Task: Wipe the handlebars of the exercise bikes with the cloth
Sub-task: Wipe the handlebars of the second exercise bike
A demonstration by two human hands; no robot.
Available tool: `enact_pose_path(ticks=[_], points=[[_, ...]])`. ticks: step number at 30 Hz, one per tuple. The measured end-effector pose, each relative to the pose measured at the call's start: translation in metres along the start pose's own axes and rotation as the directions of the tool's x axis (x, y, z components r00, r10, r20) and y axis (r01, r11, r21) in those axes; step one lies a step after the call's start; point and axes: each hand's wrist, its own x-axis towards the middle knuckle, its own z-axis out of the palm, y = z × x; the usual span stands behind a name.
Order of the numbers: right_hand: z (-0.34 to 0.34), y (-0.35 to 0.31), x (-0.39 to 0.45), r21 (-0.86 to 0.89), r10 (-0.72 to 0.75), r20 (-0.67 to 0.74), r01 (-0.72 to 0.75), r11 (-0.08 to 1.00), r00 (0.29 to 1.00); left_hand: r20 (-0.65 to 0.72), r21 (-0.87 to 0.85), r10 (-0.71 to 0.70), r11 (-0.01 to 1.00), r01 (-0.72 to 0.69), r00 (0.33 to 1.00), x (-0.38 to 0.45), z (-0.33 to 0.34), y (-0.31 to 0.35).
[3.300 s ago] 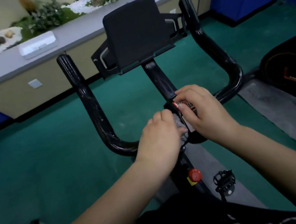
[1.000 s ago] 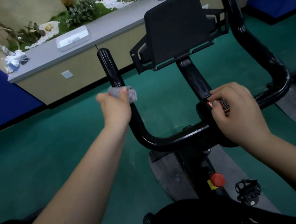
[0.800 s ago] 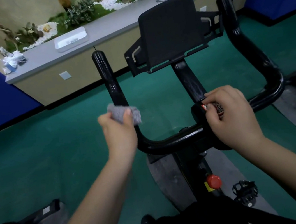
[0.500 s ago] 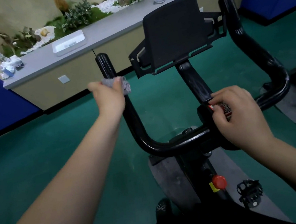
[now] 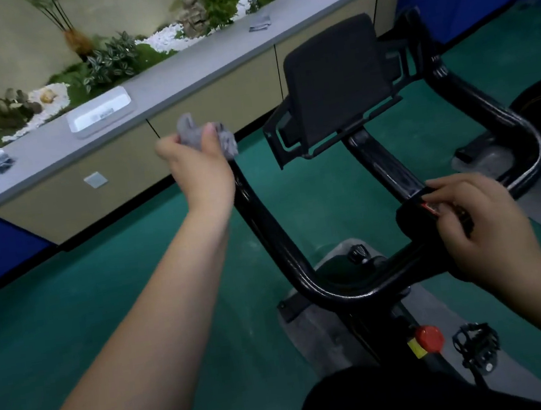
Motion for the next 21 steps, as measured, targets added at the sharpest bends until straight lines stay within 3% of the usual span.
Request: enact_pose_path(ticks=[6, 11, 21], points=[[0.002, -0.002, 0.0, 0.006, 0.008, -0.034, -0.008, 1.0, 0.999, 0.01, -0.04, 0.049, 0.998, -0.049, 0.999, 0.002, 0.0, -0.003], [0.002, -0.001, 0.0, 0.009, 0.003, -0.06, -0.003, 1.0, 0.998, 0.078, -0.046, -0.074, 0.996, 0.078, 0.994, -0.057, -0.004, -0.036], [0.003, -0.001, -0.001, 0.0, 0.004, -0.058, -0.004, 1.0, 0.998, 0.096, -0.144, -0.136, 0.978, 0.149, 0.986, -0.004, 0.0, -0.019]])
